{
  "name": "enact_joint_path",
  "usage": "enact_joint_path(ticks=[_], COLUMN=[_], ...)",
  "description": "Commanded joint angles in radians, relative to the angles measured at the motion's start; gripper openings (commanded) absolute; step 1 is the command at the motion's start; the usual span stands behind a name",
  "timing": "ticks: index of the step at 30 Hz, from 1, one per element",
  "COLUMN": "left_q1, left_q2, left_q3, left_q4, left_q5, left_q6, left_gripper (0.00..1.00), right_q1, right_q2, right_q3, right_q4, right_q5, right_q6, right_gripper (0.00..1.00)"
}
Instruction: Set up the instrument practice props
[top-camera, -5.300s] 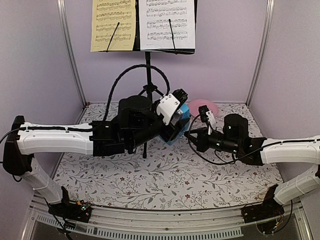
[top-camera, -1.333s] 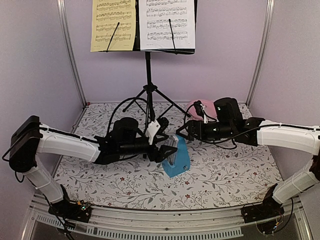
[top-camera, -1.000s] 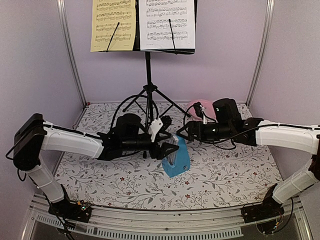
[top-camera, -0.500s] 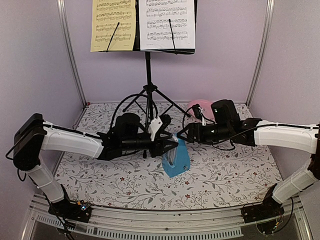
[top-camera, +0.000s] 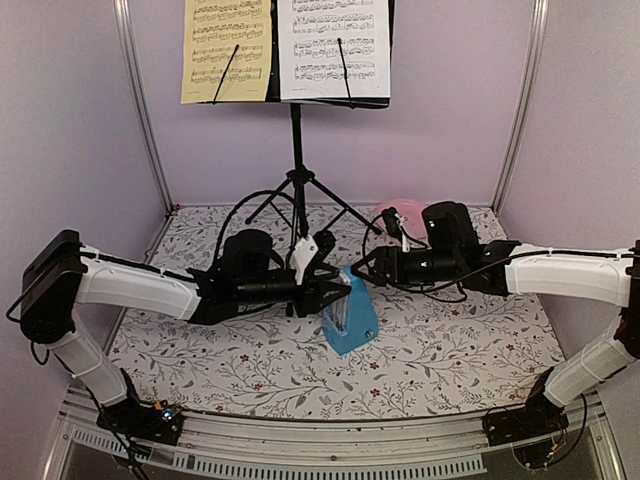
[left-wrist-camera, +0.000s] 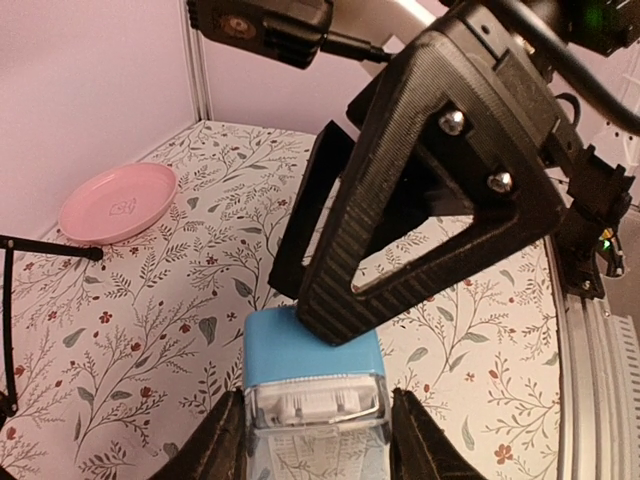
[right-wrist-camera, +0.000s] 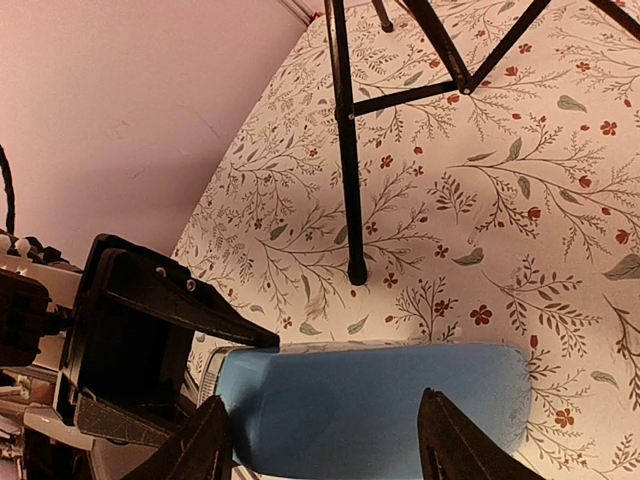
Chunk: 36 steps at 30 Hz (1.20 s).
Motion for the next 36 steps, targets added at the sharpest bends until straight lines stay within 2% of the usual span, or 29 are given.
enact_joint_path(ticks=[1, 6, 10, 19, 28, 36], left_q1=[0.007, 0.004, 0.002, 0.002, 0.004, 0.006], left_q2=[0.000, 0.033, 0.043, 0.009, -0.002, -0.053], left_q3=[0.012, 0.050, 0.063, 0.001, -0.060, -0.105], left_q4=[-0.057, -0.057, -0.050, -0.007, 0.136, 0.216], left_q5=[0.008, 0.005, 0.003, -0.006, 0.010, 0.008], left_q6=[0.003, -0.002, -0.004, -0.020, -0.054, -0.054], left_gripper=[0.21, 0.21, 0.21, 0.21, 0.22, 0.21], right_q1=[-0.008, -0.009, -0.009, -0.027, -0.027, -0.029], right_q2=[0.035, 0.049, 0.078, 0.119, 0.162, 0.188], right_q3=[-0.056, -0.035, -0.037, -0.097, -0.224, -0.232], right_q4=[-0.090, -0.027, -0.030, -0.103, -0.111, -0.113], right_q5=[0.018, -0.071, -0.071, -0.030, -0.015, 0.002], right_q6=[-0.039, -0.037, -0.011, 0.010, -0.039, -0.038], right_gripper=[0.66, 0.71, 0.71, 0.64, 0.61, 0.57])
